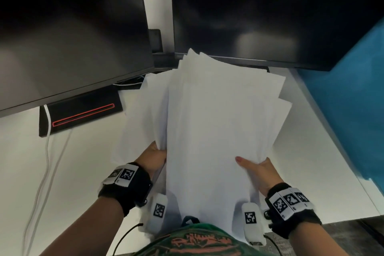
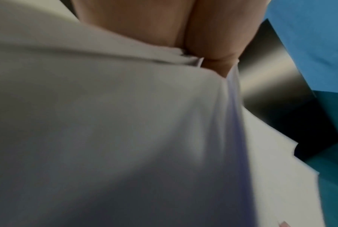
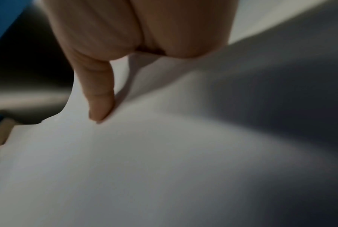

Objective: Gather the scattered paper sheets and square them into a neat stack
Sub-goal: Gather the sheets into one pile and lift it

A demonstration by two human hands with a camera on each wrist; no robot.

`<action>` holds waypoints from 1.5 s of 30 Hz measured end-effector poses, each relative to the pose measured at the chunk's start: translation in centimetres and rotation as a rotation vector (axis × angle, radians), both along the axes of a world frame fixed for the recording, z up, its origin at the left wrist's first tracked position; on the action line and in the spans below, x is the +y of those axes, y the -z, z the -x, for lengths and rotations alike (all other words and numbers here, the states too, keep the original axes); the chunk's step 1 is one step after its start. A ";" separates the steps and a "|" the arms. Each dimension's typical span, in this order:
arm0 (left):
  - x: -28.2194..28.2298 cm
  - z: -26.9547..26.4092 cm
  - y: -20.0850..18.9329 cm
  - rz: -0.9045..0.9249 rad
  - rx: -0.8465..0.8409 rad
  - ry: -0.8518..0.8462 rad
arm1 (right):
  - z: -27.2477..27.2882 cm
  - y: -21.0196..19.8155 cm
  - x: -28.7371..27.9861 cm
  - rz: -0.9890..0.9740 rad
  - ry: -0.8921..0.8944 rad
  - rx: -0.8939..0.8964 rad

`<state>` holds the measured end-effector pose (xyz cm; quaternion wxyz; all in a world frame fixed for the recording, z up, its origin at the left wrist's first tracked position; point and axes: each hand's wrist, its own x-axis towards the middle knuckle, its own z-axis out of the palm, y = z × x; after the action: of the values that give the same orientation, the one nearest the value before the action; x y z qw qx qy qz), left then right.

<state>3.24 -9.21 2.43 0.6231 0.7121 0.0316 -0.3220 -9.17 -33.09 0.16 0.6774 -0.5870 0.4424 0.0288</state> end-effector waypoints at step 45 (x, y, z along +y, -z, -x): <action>-2.6 -13.6 2.3 -1.130 -0.356 0.274 | 2.2 2.8 -5.5 -0.131 0.211 -0.060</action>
<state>16.82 -11.86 0.17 0.0973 0.9731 0.0010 -0.2088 -11.38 -38.56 -2.61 0.7264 -0.4925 0.4784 -0.0314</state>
